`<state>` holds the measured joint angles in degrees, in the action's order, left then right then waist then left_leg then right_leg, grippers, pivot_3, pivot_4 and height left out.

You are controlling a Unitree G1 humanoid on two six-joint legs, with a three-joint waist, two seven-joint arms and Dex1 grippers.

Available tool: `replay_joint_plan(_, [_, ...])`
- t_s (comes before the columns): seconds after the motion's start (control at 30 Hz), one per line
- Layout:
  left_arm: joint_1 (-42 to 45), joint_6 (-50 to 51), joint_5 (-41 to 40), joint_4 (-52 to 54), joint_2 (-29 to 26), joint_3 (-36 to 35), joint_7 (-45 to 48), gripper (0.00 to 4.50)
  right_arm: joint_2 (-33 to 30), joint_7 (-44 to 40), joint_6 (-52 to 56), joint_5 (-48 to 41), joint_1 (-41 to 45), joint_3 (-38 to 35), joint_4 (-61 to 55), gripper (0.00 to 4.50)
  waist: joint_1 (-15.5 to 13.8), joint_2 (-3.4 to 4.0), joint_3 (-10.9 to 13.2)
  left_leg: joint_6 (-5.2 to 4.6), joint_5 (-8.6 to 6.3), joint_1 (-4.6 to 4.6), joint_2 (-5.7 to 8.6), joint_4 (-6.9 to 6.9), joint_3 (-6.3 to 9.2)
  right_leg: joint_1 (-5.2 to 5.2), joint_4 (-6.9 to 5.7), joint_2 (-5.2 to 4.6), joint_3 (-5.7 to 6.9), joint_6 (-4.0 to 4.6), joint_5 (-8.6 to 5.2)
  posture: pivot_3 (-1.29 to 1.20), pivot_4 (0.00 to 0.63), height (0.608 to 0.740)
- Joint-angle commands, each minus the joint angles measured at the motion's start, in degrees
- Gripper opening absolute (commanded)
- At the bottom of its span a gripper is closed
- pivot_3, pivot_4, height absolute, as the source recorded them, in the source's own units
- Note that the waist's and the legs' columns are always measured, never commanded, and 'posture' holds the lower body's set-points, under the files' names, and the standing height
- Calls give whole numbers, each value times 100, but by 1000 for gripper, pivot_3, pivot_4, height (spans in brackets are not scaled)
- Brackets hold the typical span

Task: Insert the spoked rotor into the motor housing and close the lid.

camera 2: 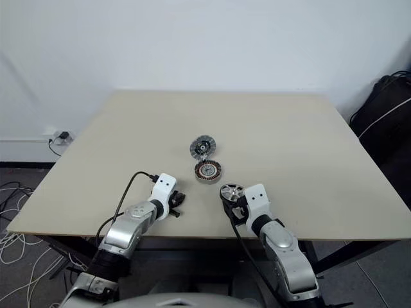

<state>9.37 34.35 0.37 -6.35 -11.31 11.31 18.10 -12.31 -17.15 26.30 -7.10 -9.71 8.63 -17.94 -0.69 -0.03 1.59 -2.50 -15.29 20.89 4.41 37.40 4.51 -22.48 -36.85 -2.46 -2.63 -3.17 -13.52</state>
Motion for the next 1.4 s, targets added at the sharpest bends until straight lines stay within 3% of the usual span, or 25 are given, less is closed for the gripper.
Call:
replay_joint_plan(0.03, [-85,125,32,184,-74,-88,-54,668,42,14,-106,-13,95,-30,-86,4500,2,0,0,0,0,0,0,0,0,0,0,0,0,0,0,0,0,740])
replay_joint_plan(0.3, [-55,-268,-486,1107,174,-112,354,668,76,12,-110,0,93,-1,-66,4500,-38,-5,4,0,0,7,1,0,1,-3,2,-4,1,1,0,0,0,740])
replay_joint_plan(0.47, [294,-568,-608,964,338,-155,404,668,108,4,-115,13,112,11,-35,4500,-41,-5,4,0,0,7,1,0,1,-2,3,-4,2,0,0,0,0,740])
replay_joint_plan(1.4, [2760,-2597,-59,-3883,1259,-251,-160,668,211,115,-225,32,177,28,-13,4500,-50,-10,6,-26,15,15,7,8,1,-7,2,4,14,-9,7,0,0,740])
